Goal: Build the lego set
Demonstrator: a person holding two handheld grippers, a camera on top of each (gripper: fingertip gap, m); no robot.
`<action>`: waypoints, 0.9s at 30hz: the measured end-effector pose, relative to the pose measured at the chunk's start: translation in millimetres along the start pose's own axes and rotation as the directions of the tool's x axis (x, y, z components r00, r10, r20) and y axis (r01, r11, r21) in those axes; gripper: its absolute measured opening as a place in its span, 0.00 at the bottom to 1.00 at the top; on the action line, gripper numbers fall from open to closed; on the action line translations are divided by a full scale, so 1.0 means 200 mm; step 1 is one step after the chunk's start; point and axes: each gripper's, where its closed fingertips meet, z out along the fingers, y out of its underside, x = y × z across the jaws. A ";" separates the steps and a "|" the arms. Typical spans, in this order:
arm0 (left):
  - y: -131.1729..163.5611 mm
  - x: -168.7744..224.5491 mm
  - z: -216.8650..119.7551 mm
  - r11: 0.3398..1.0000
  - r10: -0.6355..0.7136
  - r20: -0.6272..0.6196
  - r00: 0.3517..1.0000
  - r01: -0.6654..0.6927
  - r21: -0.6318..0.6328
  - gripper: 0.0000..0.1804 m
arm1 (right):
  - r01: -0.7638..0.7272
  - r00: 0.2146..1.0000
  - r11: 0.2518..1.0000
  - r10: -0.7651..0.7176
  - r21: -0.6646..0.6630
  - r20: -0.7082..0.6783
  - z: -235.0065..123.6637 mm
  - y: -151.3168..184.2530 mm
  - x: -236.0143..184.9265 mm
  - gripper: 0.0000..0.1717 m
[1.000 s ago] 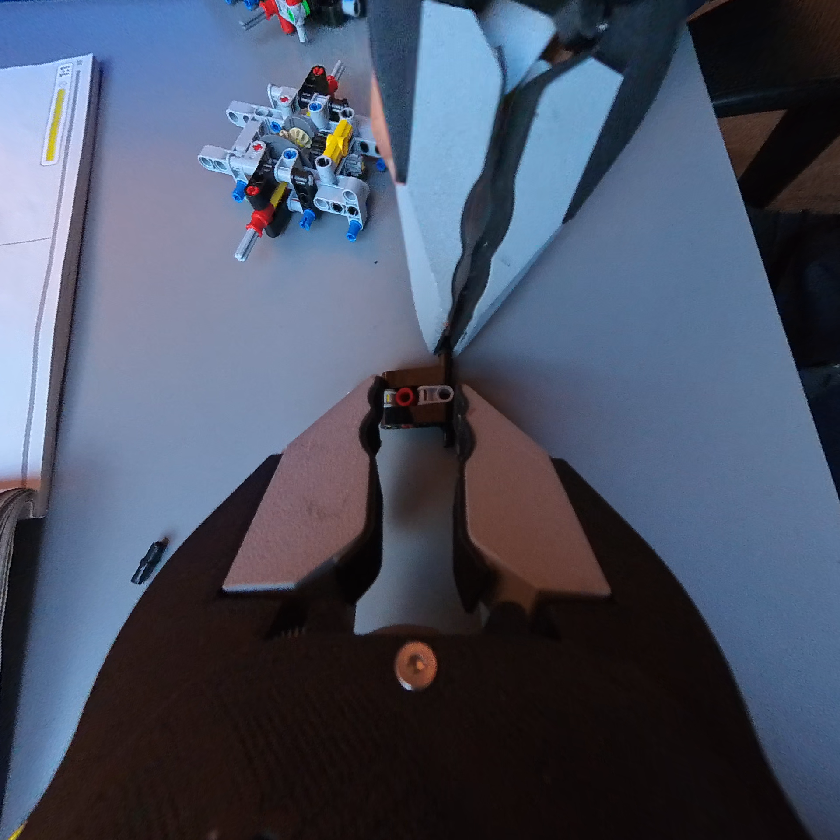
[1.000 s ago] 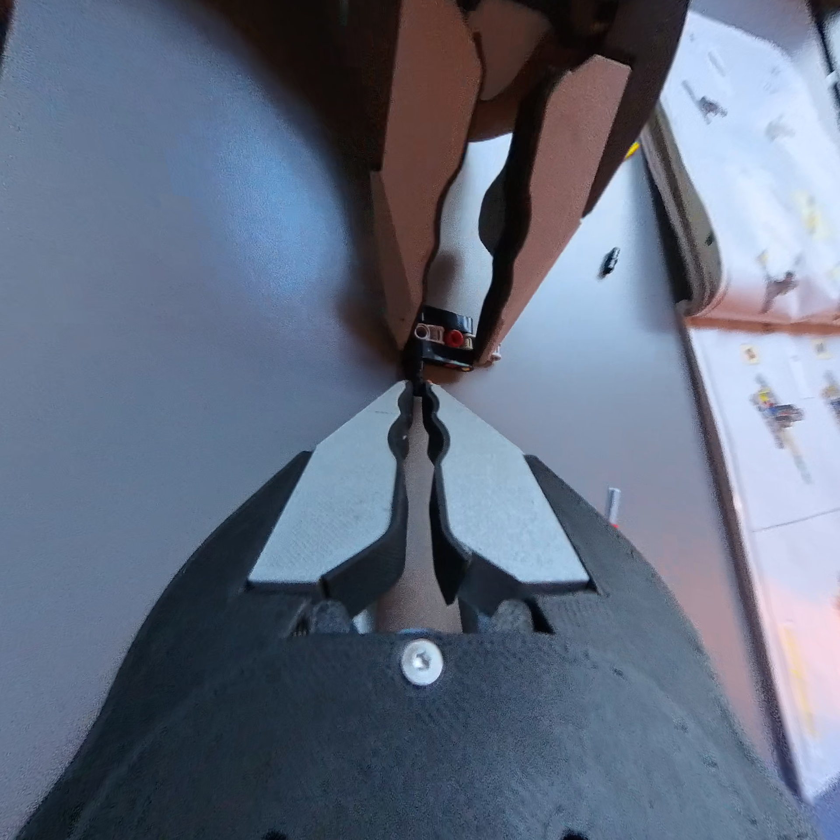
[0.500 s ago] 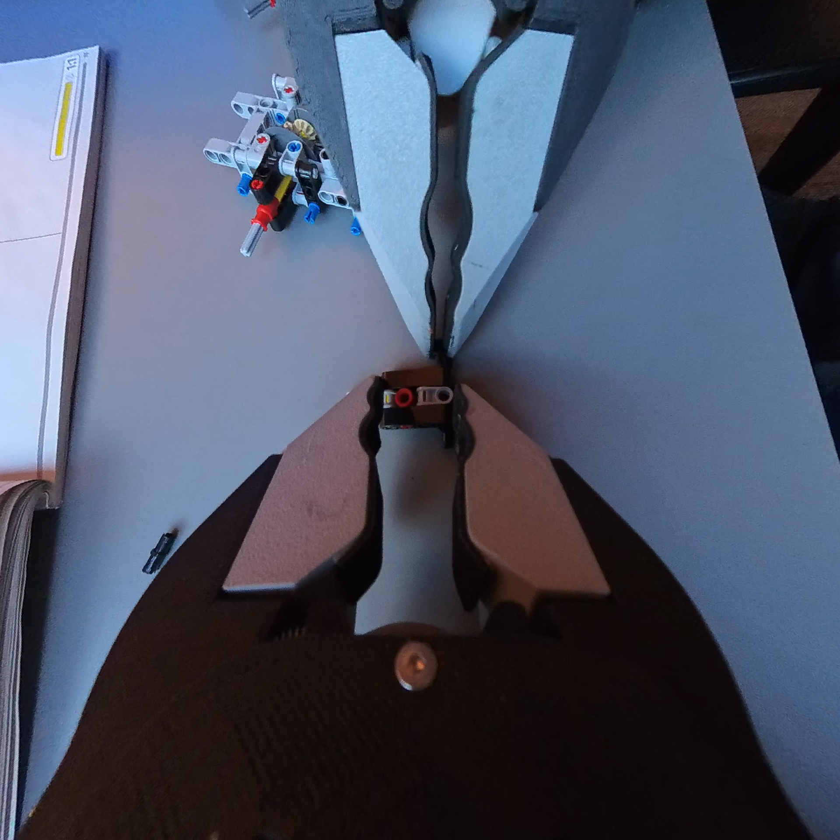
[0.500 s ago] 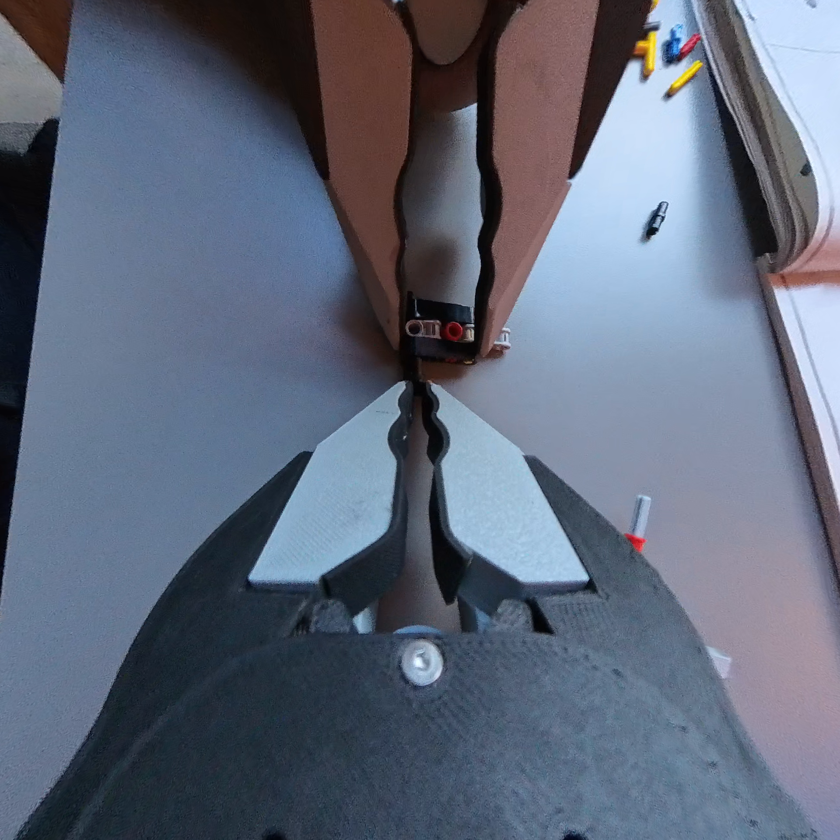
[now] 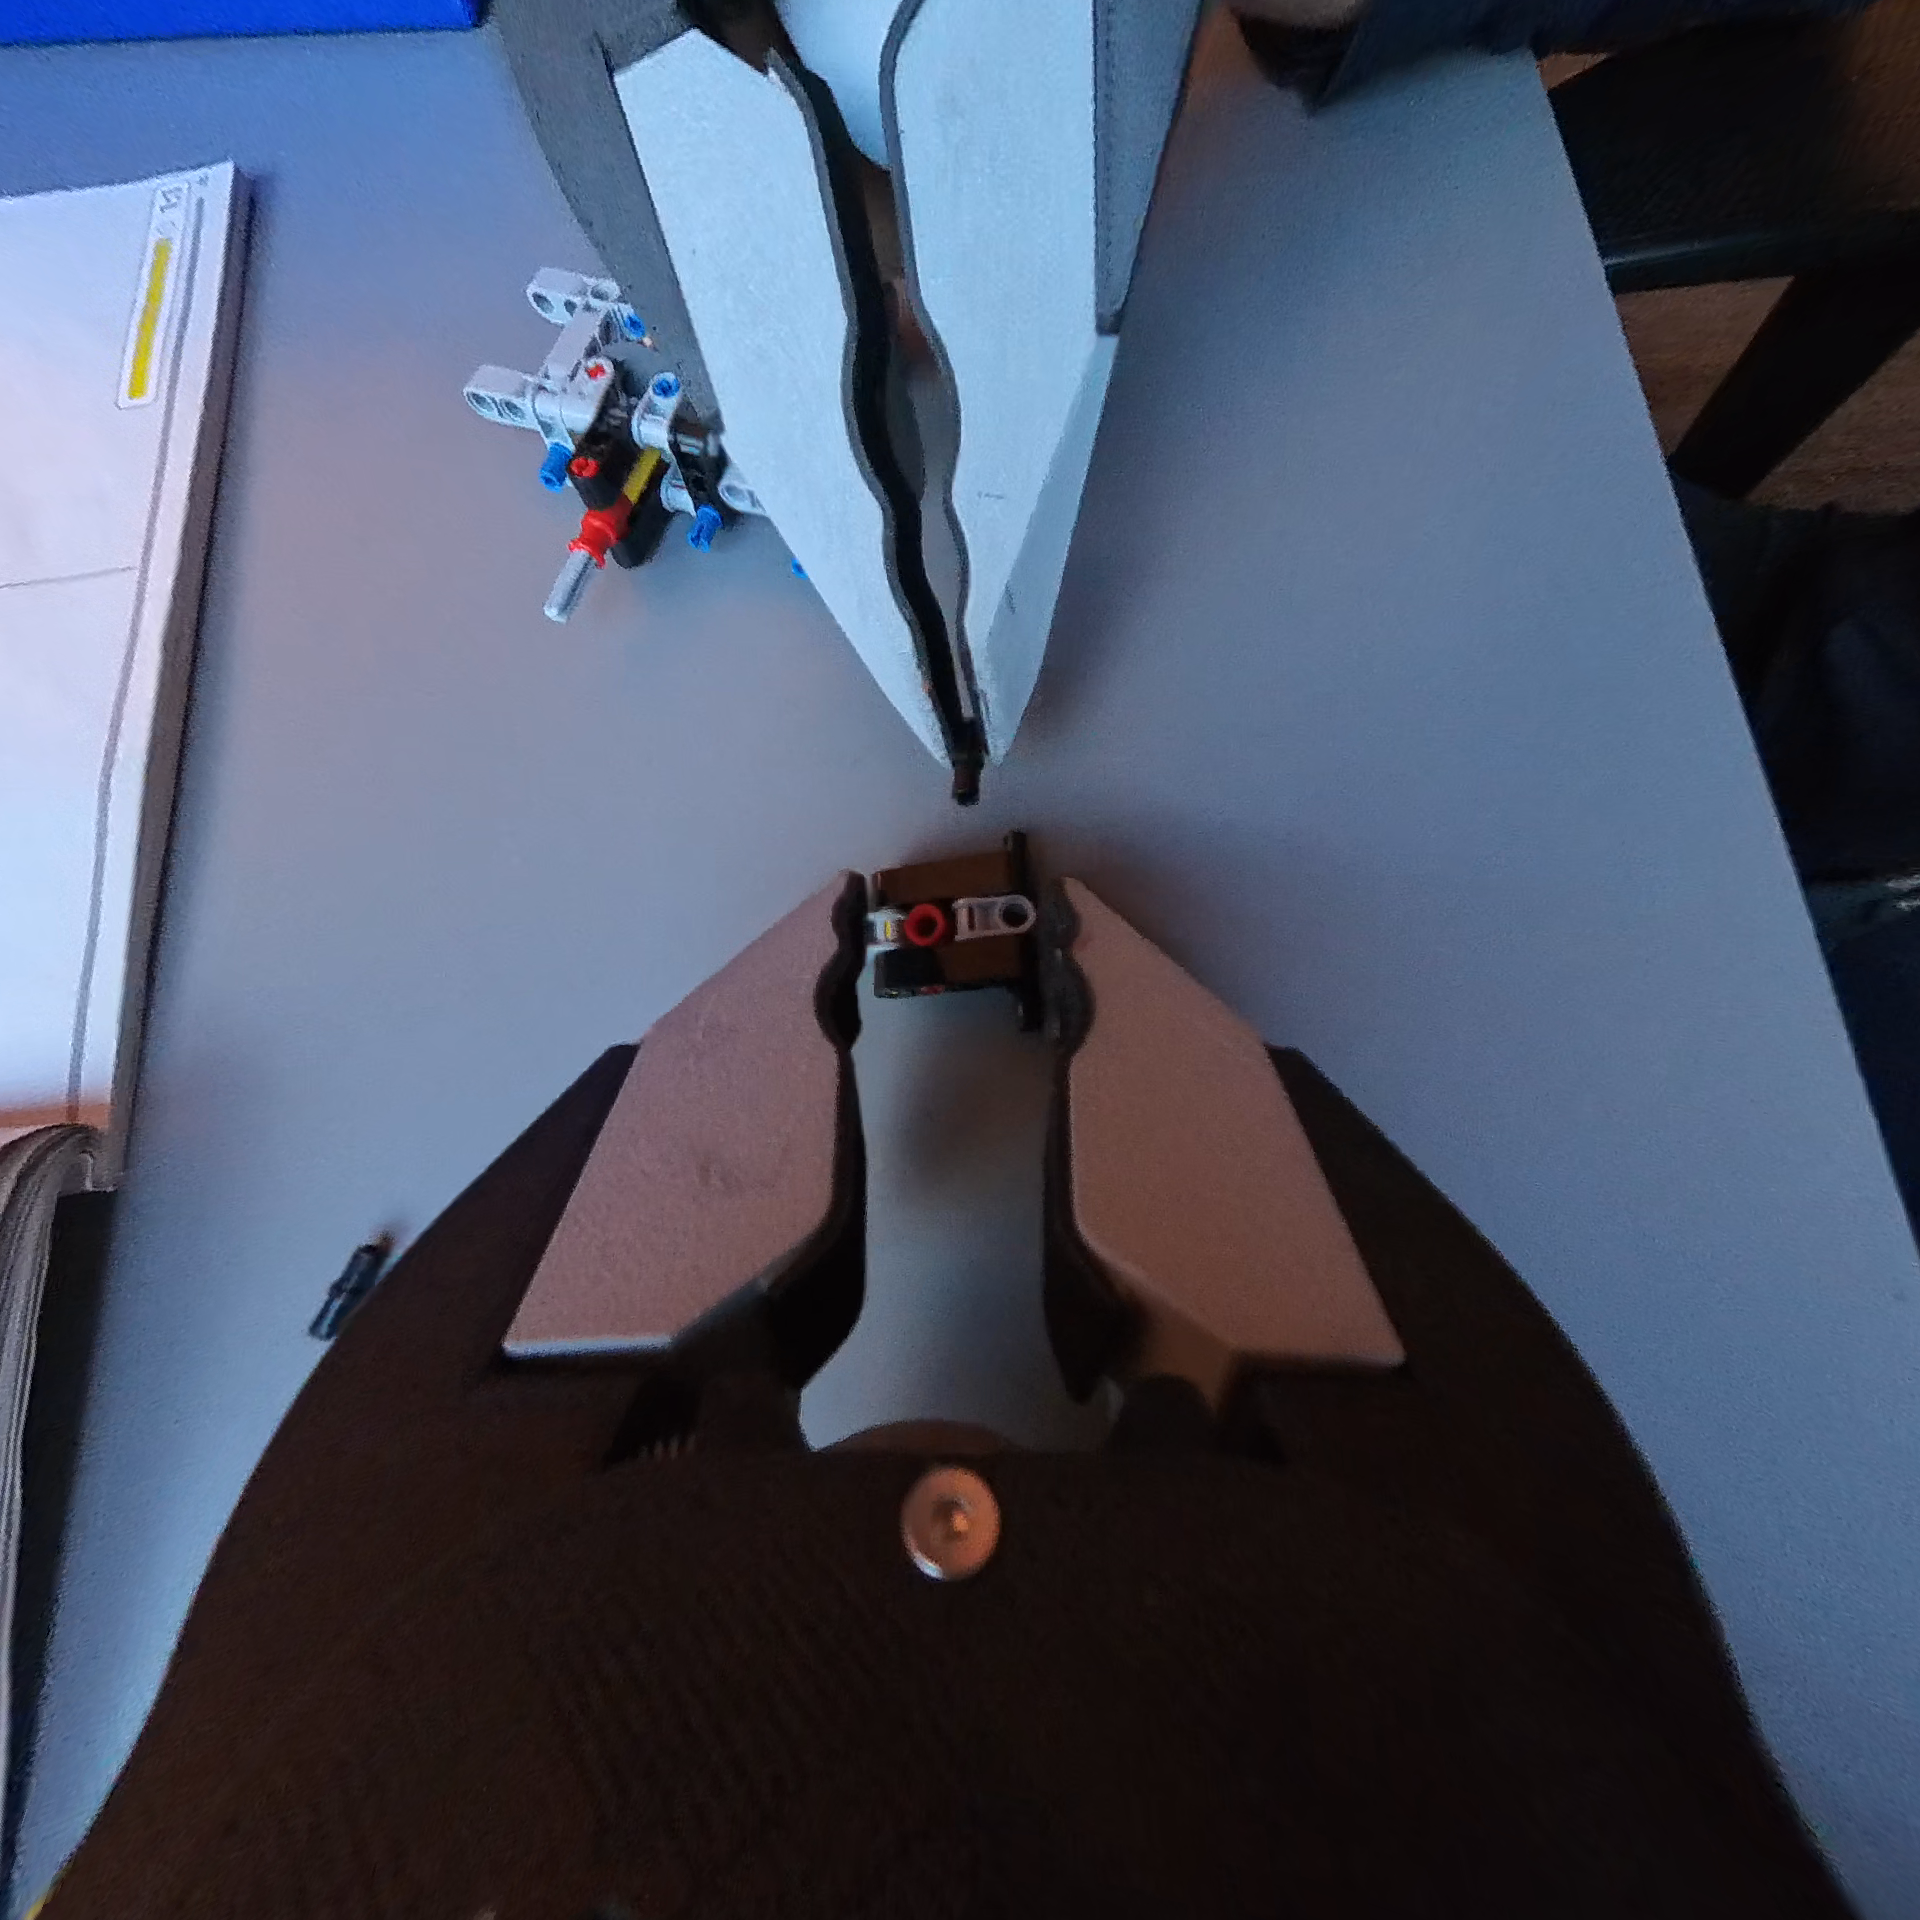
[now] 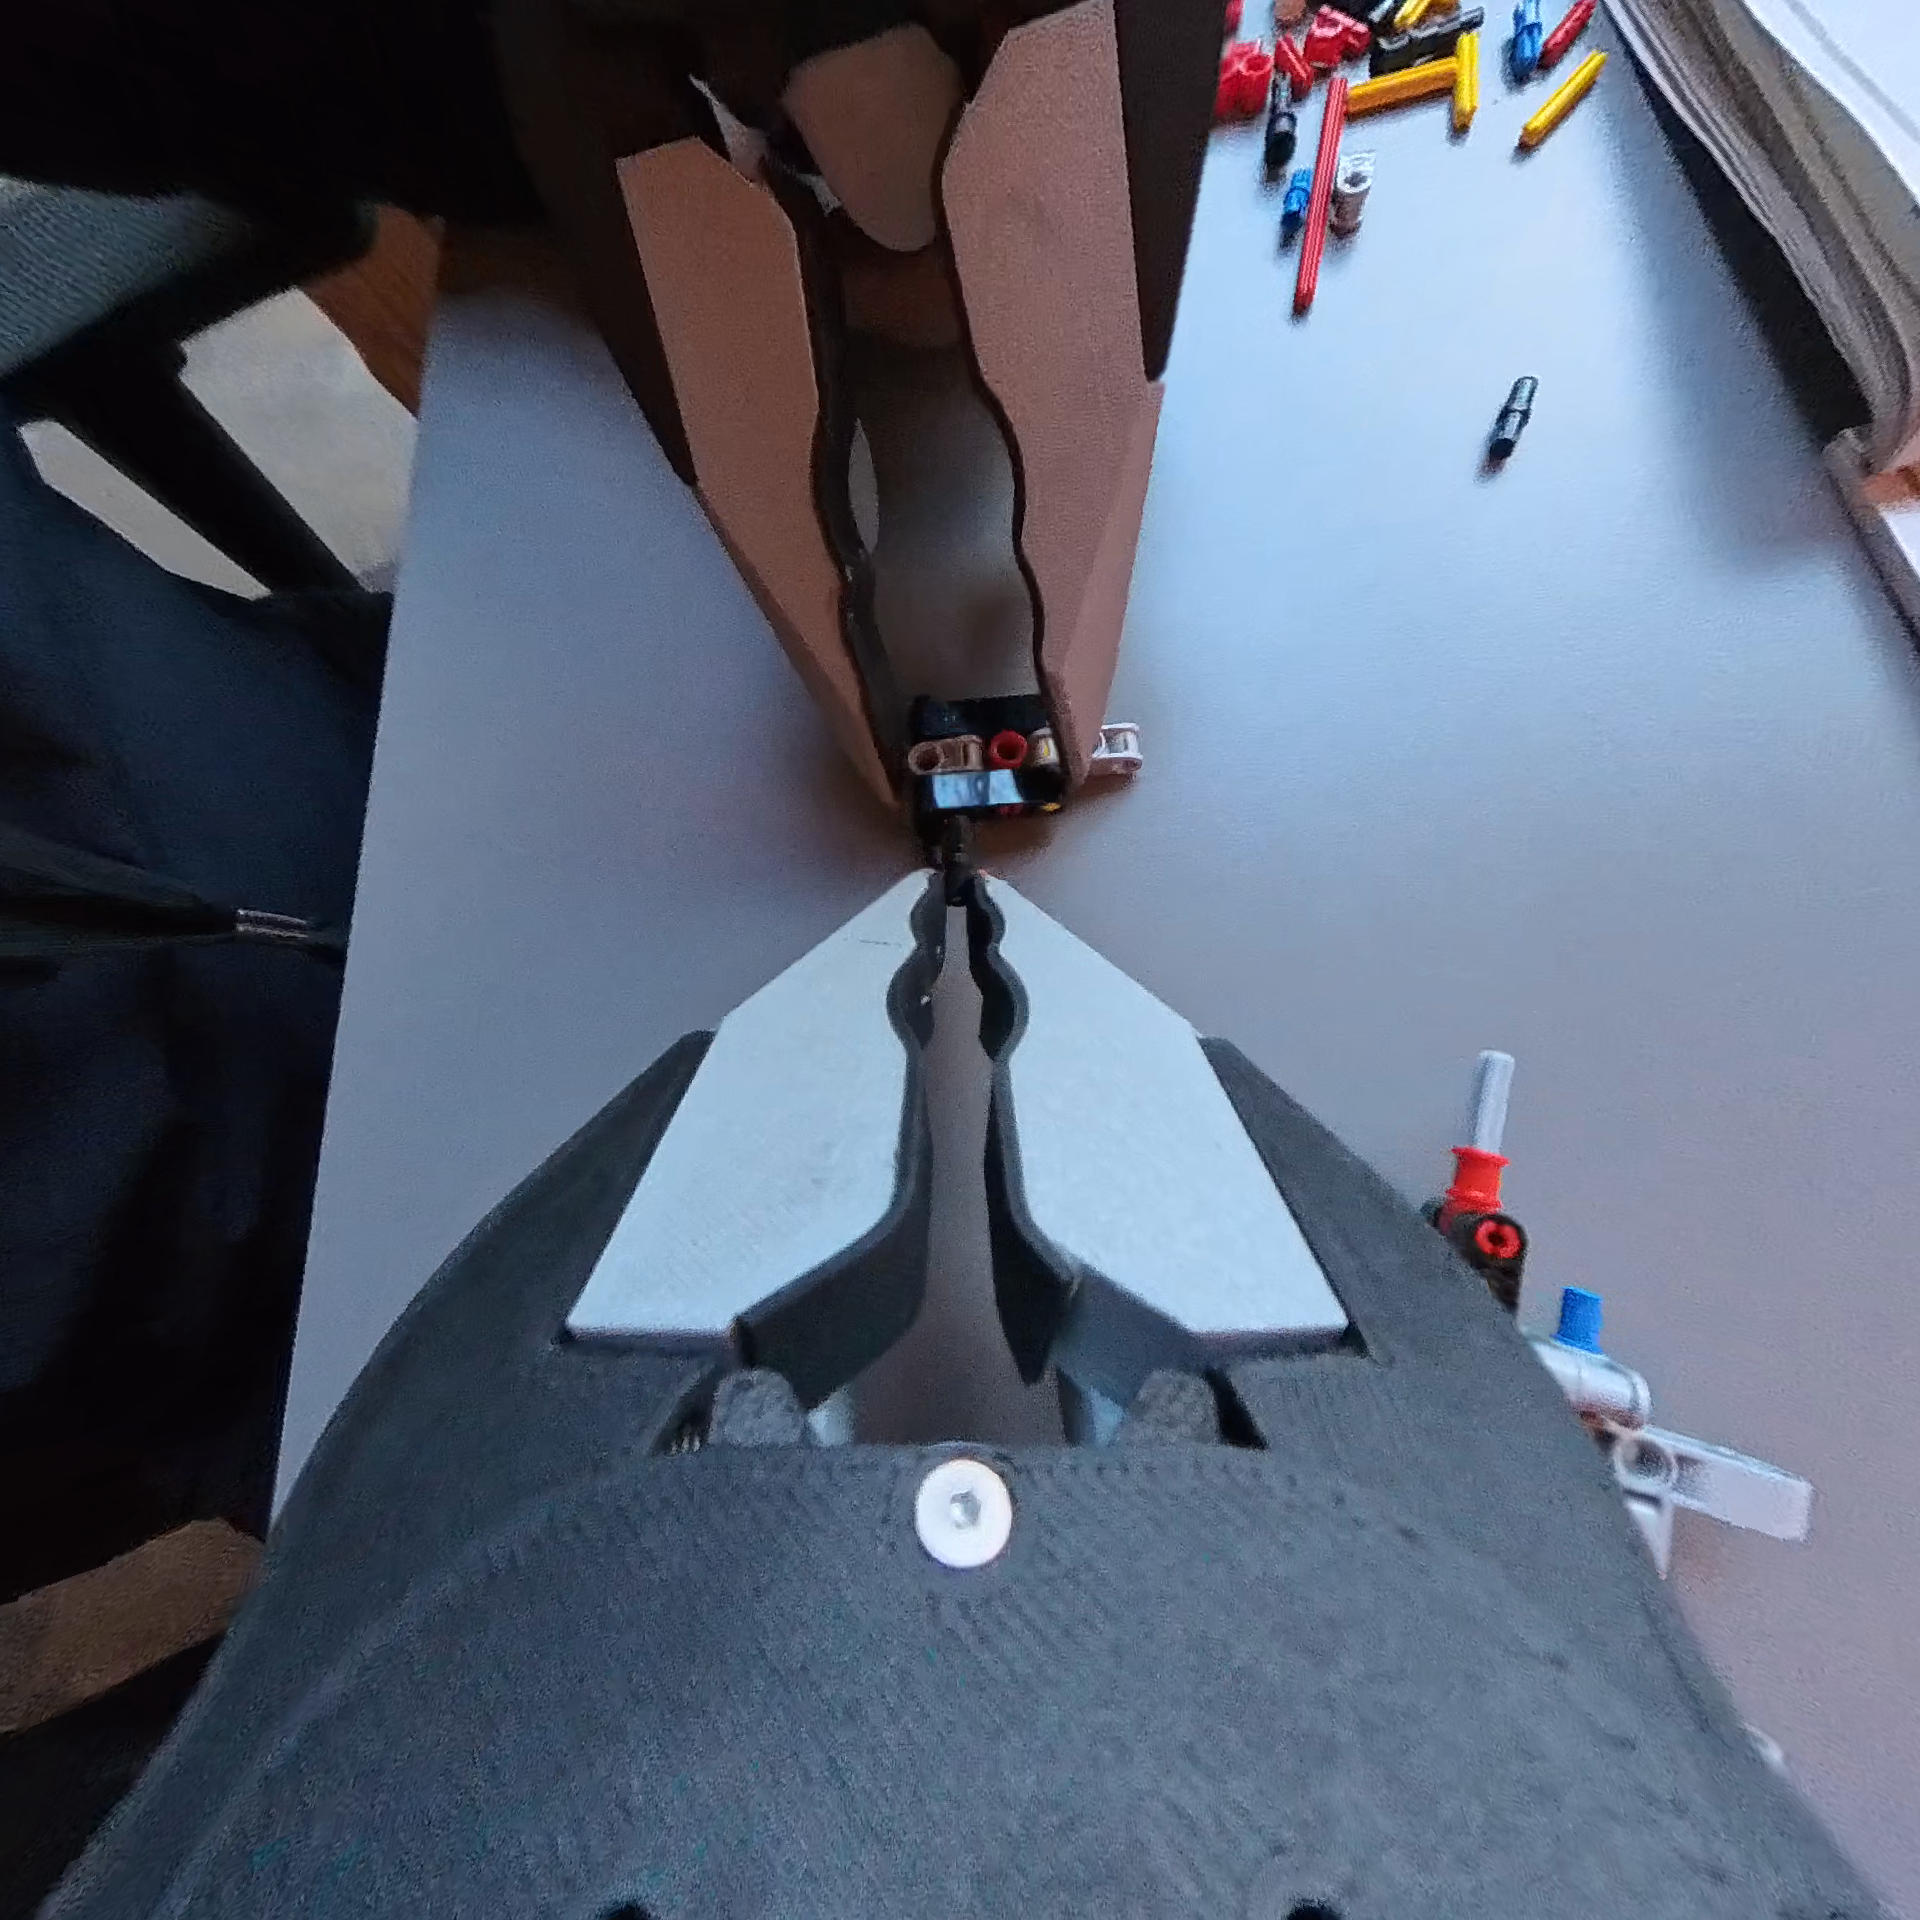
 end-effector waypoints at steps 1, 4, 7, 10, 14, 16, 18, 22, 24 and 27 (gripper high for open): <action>-0.01 0.00 -0.01 1.000 0.002 0.005 1.000 -0.002 0.011 0.17 | -0.011 1.000 1.000 0.011 0.012 0.006 -0.01 0.00 0.00 0.00; -0.06 0.00 -0.02 0.998 0.039 0.028 0.999 -0.041 0.049 0.11 | -0.045 0.998 0.998 0.043 0.050 0.043 -0.02 -0.03 -0.01 0.00; -0.09 0.01 -0.01 0.993 0.107 0.073 0.992 -0.111 0.045 0.09 | -0.090 0.992 0.993 0.083 0.074 0.092 -0.03 -0.03 -0.02 0.00; -0.09 0.01 0.01 0.983 0.180 0.119 0.976 -0.184 0.016 0.08 | -0.126 0.986 0.989 0.116 0.075 0.118 -0.03 -0.02 -0.03 0.00; -0.10 0.01 0.00 0.961 0.272 0.166 0.948 -0.276 0.000 0.01 | -0.170 0.975 0.982 0.156 0.078 0.157 -0.01 -0.03 -0.04 0.00; -0.10 0.01 0.01 0.955 0.294 0.176 0.939 -0.297 -0.011 0.01 | -0.195 0.967 0.977 0.179 0.080 0.179 -0.01 -0.03 -0.04 0.00; -0.10 0.00 0.00 0.950 0.308 0.202 0.930 -0.311 -0.020 0.01 | -0.216 0.963 0.971 0.196 0.098 0.186 -0.02 -0.03 -0.03 0.00; -0.13 -0.02 -0.03 0.963 0.258 0.211 0.943 -0.270 0.027 0.01 | -0.201 0.971 0.968 0.176 0.153 0.160 -0.05 -0.07 -0.02 0.00; -0.15 -0.02 -0.04 0.971 0.213 0.194 0.958 -0.229 0.064 0.01 | -0.187 0.975 0.966 0.161 0.176 0.155 -0.06 -0.08 -0.02 0.00; -0.16 -0.03 -0.05 0.980 0.155 0.186 0.970 -0.175 0.098 0.01 | -0.230 0.964 0.950 0.193 0.213 0.181 -0.08 -0.11 -0.01 0.00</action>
